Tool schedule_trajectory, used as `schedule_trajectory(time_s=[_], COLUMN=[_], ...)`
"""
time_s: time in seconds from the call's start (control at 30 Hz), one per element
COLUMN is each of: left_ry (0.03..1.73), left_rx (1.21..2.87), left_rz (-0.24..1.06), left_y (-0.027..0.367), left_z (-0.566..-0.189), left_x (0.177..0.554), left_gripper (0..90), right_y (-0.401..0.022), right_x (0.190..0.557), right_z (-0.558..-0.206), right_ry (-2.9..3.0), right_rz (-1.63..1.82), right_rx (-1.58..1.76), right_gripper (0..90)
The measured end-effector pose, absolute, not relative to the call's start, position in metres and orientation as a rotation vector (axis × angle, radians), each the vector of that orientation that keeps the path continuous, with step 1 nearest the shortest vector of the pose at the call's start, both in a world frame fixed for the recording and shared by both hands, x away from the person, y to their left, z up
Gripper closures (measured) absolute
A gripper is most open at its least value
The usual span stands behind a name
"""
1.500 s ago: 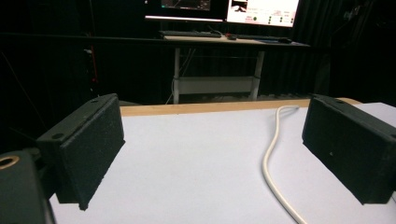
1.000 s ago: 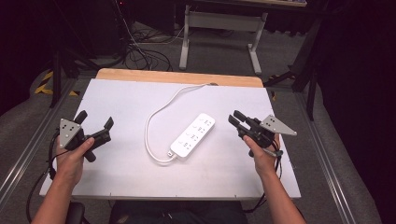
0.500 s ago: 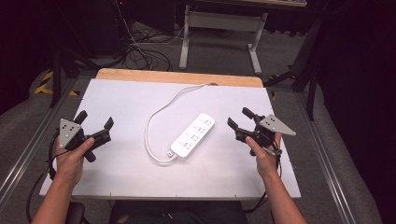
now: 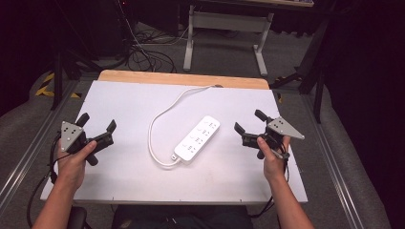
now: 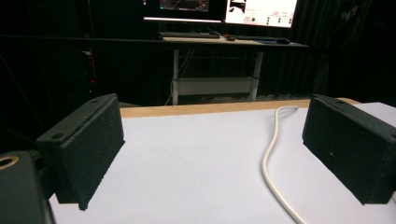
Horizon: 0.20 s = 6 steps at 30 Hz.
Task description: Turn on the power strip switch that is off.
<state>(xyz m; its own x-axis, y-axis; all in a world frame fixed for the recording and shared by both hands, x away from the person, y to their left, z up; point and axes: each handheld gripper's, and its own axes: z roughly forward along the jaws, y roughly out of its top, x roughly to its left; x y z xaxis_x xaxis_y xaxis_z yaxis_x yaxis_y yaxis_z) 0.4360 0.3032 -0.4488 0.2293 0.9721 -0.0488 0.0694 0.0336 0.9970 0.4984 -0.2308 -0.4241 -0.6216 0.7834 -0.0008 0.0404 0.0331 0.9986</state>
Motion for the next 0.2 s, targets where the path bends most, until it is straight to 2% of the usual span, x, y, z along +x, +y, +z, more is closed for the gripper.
schedule_trajectory(time_s=[0.2], left_ry=[1.098], left_rx=[1.332], left_rz=[0.972], left_y=[0.3028], left_z=[-0.449], left_x=[0.4365], left_gripper=[6.0], right_y=[-0.2311], right_x=[0.4989], right_z=[-0.4249], right_ry=[1.735], right_rz=[1.647], right_rx=[0.837], right_gripper=[5.0])
